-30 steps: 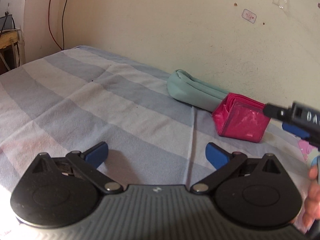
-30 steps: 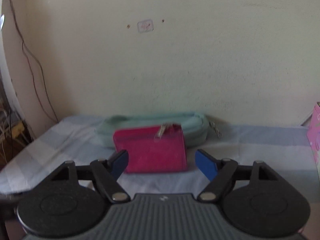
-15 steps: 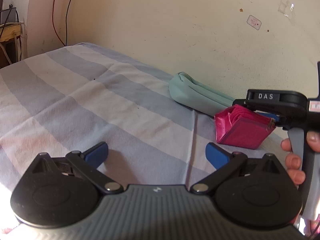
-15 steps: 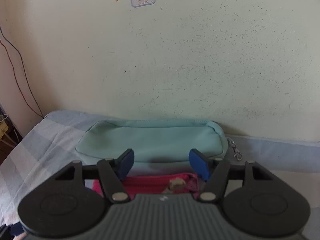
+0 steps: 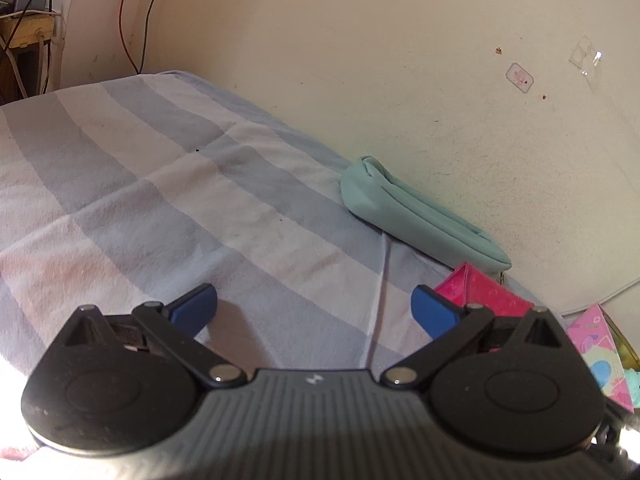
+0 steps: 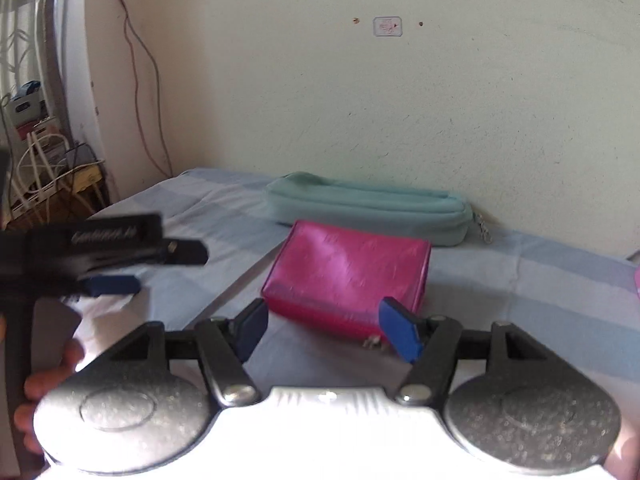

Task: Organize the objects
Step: 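Lower the right gripper onto the pink purse and grasp its edge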

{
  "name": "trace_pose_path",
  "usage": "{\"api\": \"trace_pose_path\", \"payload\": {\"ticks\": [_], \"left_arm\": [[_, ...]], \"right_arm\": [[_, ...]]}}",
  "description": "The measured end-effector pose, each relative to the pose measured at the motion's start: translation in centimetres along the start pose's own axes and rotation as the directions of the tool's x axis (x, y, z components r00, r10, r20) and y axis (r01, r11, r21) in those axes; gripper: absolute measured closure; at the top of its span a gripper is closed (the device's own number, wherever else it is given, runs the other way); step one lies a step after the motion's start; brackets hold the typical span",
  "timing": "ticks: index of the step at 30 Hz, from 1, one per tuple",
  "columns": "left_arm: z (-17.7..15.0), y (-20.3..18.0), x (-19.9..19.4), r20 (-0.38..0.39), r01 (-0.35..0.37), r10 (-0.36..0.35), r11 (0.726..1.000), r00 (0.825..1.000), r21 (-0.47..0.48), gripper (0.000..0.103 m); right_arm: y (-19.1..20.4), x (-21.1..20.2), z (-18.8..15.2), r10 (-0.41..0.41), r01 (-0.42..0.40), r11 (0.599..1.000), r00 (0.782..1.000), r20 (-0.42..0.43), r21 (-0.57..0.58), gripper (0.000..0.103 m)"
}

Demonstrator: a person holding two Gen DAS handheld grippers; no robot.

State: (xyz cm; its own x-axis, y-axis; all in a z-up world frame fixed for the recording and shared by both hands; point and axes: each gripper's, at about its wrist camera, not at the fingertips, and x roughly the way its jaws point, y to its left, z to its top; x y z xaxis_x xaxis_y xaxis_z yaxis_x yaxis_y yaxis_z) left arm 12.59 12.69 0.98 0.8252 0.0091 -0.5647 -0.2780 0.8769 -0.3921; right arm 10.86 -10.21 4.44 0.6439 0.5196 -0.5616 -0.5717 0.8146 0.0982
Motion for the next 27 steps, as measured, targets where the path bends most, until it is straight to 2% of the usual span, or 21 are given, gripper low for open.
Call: {"api": "trace_pose_path", "payload": {"ticks": [4,6,10,14,18,19,22,24,26,27], "left_arm": [[-0.1,-0.4,0.1,-0.011,0.014,-0.013,1.000,1.000,0.021,0.000],[-0.2,-0.7,0.0,-0.014,0.026,-0.025,0.999,1.000,0.040,0.000],[-0.6,-1.7,-0.2,0.007,0.034,-0.035,0.994,0.999,0.103,0.000],[-1.2,-3.1,-0.8,0.061,0.038,-0.051,0.981,0.997,0.189,0.000],[-1.6,-3.9,-0.4,0.079,0.049,-0.068,0.972,0.994,0.229,0.000],[-1.6,-4.0,-0.4,0.084,0.060,-0.081,0.971,0.993,0.230,0.004],[-1.8,-4.3,-0.2,0.087,0.121,-0.144,0.967,0.986,0.226,0.006],[-1.9,-4.5,0.5,0.038,0.186,-0.200,0.956,0.979,0.226,0.007],[-2.0,-4.7,0.8,0.008,0.232,-0.240,0.945,0.971,0.230,0.016],[-2.0,-4.9,1.0,-0.012,0.253,-0.258,0.939,0.966,0.232,0.029]], "right_arm": [[-0.6,-2.2,-1.0,-0.010,0.006,0.997,0.998,0.057,0.076,0.040],[-1.9,-2.8,-1.0,-0.041,0.025,0.987,0.995,0.096,0.160,0.040],[-4.4,-2.1,-0.4,-0.068,0.042,0.955,0.995,0.078,0.294,0.040],[-6.0,-1.1,-0.1,-0.062,0.030,0.929,0.995,0.075,0.369,0.041],[-6.7,-0.1,0.2,-0.032,-0.005,0.922,0.995,0.089,0.387,0.043],[-6.8,0.3,0.3,-0.029,-0.009,0.922,0.995,0.092,0.387,0.045],[-7.5,1.5,0.3,0.007,-0.042,0.911,0.996,0.086,0.410,0.052],[-8.1,2.5,0.1,0.058,-0.083,0.897,0.996,0.070,0.433,0.064],[-8.3,3.1,-0.3,0.136,-0.160,0.874,0.987,0.085,0.458,0.082],[-8.2,3.2,-0.4,0.155,-0.176,0.870,0.984,0.084,0.461,0.083]]}}
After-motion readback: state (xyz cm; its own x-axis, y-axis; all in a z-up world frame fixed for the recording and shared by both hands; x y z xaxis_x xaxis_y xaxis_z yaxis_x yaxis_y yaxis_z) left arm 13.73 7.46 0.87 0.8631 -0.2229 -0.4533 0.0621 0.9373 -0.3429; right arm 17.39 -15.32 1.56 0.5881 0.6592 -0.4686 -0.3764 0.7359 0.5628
